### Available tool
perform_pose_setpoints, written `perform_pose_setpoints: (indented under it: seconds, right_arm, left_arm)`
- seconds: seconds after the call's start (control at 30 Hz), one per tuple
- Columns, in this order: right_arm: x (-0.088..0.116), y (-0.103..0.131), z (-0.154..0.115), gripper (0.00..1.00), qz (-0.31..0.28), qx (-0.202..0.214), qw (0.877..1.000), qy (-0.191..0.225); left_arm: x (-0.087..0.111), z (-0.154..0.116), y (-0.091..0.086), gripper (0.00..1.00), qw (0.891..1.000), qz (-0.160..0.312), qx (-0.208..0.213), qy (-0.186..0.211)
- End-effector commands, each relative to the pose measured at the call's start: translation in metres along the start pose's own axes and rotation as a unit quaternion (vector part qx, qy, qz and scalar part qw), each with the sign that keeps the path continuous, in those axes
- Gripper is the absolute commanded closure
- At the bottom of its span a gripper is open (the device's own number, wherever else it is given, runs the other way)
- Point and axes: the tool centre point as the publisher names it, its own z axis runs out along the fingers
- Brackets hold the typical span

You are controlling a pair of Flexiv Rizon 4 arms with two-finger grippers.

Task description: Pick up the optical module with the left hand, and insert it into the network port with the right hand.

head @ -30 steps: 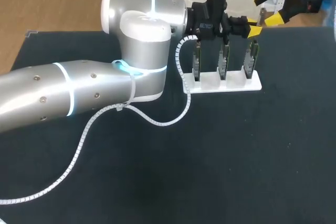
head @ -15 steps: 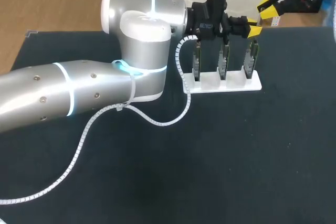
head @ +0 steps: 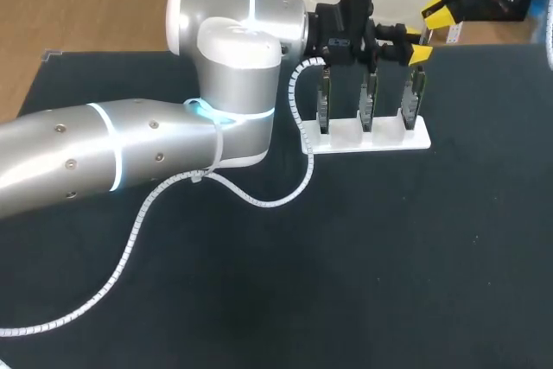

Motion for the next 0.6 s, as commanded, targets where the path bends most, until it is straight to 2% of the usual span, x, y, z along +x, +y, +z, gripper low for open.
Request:
perform_pose_setpoints:
  seconds: [0.03,0.3,0.6]
  right_arm:
    - [0.0,0.001,0.0,1.0,-0.001,0.002,1.0,-0.001]
    - [0.002,-0.001,0.0,1.0,0.001,0.003,1.0,-0.002]
    - [0.004,-0.004,-0.001,1.0,0.004,0.003,1.0,-0.001]
  left_arm:
    - [0.0,0.001,0.001,0.0,1.0,0.0,0.0,0.001]
    - [-0.004,-0.001,0.001,0.0,0.999,0.009,-0.006,0.035]
    - [0.003,-0.013,0.003,0.0,0.995,-0.013,-0.028,0.092]
